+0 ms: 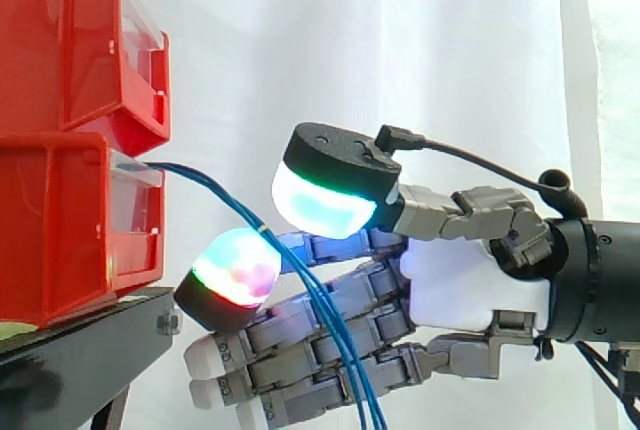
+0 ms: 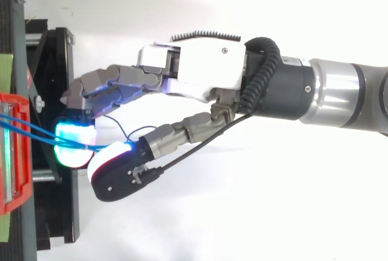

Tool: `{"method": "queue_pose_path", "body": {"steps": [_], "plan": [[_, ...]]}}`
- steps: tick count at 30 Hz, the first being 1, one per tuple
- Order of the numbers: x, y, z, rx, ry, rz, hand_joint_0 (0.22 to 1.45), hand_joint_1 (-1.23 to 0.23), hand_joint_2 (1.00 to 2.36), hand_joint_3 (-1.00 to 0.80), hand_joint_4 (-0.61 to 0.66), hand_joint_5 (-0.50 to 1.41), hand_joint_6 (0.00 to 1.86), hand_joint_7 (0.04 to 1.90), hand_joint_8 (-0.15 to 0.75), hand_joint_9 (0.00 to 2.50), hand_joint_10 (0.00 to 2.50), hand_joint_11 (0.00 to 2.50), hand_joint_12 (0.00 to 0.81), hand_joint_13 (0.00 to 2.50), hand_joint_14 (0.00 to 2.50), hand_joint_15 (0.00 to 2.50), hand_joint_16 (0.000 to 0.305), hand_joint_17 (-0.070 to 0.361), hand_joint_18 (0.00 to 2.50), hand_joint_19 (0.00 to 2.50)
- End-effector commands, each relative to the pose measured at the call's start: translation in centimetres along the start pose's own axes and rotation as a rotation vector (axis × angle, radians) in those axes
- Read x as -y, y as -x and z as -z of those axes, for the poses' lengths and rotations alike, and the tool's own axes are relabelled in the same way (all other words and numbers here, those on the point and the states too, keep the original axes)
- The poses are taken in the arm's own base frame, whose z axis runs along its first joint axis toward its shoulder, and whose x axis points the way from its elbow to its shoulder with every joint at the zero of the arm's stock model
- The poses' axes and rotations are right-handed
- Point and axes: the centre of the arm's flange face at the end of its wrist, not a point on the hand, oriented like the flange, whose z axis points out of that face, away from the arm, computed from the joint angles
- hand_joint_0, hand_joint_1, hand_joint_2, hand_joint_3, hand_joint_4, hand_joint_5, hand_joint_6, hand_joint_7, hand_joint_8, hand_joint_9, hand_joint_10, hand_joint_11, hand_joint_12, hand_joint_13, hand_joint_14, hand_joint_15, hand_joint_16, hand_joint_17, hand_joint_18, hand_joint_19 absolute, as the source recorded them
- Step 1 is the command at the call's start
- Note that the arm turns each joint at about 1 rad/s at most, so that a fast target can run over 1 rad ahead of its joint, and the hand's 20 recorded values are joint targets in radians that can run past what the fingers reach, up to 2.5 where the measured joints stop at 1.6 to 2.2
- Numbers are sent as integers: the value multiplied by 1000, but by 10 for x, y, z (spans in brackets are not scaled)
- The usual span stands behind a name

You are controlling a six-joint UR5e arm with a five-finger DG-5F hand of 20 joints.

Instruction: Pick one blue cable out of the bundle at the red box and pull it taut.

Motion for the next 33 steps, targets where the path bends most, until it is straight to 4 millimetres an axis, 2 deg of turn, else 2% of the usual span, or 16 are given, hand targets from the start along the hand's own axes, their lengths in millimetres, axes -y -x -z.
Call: {"method": "queue_pose_path", "body": {"steps": [1, 3, 7, 11, 15, 22, 26, 33], "plan": [[0, 1, 0, 1, 2, 0, 617, -731, 1011, -325, 230, -113, 618, 1031, 339, 568, 0, 44, 369, 317, 0, 21, 60, 134, 194, 26], [-1, 0, 0, 0, 3, 0, 615, -733, 1012, -313, 221, -117, 641, 1003, 339, 570, 0, 45, 369, 317, 0, 22, 60, 134, 200, 23], [-1, 1, -1, 1, 1, 0, 610, -747, 1015, -247, 190, -158, 806, 764, 340, 574, 0, 88, 371, 321, 0, 28, 60, 135, 204, 32], [-3, 0, -2, 0, 8, 0, 598, -753, 1017, -171, 183, -165, 866, 728, 345, 602, 2, 134, 373, 335, 0, 40, 60, 135, 217, 40], [-7, 0, -4, 1, 16, 8, 596, -758, 1013, -178, 193, -162, 898, 715, 373, 644, 2, 173, 400, 367, 0, 48, 65, 146, 255, 40], [-18, -1, -10, 3, 37, 9, 573, -735, 1012, -290, 196, -161, 906, 724, 370, 681, 3, 199, 381, 378, 2, 71, 60, 135, 252, 67], [-18, -1, -11, 3, 38, 9, 535, -723, 1005, -412, 201, -159, 897, 730, 381, 695, 3, 209, 391, 393, 2, 69, 62, 139, 264, 68], [-17, -1, -10, 3, 35, 10, 508, -714, 1000, -495, 205, -150, 886, 765, 399, 740, 3, 234, 405, 424, 2, 77, 64, 143, 297, 94]]}}
